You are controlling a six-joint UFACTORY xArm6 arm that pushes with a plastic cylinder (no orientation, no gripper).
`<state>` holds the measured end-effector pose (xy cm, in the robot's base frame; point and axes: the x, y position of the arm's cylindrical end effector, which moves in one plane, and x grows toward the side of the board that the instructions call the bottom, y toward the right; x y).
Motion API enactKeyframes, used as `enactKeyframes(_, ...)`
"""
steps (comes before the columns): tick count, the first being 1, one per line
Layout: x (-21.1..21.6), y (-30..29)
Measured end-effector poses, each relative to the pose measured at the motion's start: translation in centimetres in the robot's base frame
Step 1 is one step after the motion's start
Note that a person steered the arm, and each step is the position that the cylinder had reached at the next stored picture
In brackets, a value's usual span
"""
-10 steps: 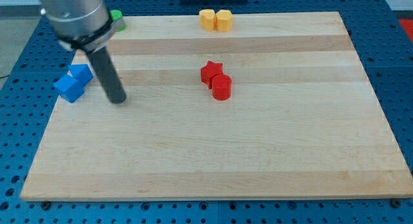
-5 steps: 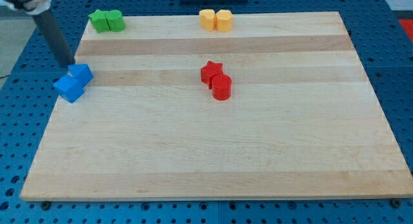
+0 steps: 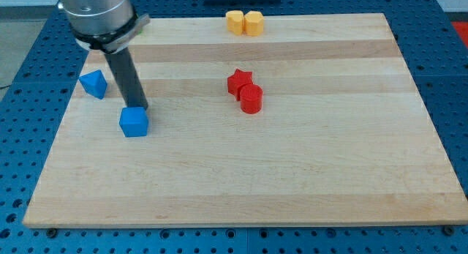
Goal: Drag the blue cube into the bottom side of the red circle
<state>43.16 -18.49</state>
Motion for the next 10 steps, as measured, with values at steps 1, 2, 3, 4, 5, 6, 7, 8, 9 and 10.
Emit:
enactKeyframes(1, -0.2, 0.6)
enactKeyframes(2, -0.2, -0.7)
enactKeyframes(3, 1.2, -6.3)
enactKeyframes(4, 4.2, -6.2)
enactKeyframes(5, 4.5, 3.3)
enactKeyframes(6, 4.8, 9.7)
enactKeyframes(7, 6.2, 4.1)
enactKeyframes(8, 4.8, -2.8)
enactKeyframes(9, 0.9, -2.0)
enactKeyframes(10, 0.4, 3.6)
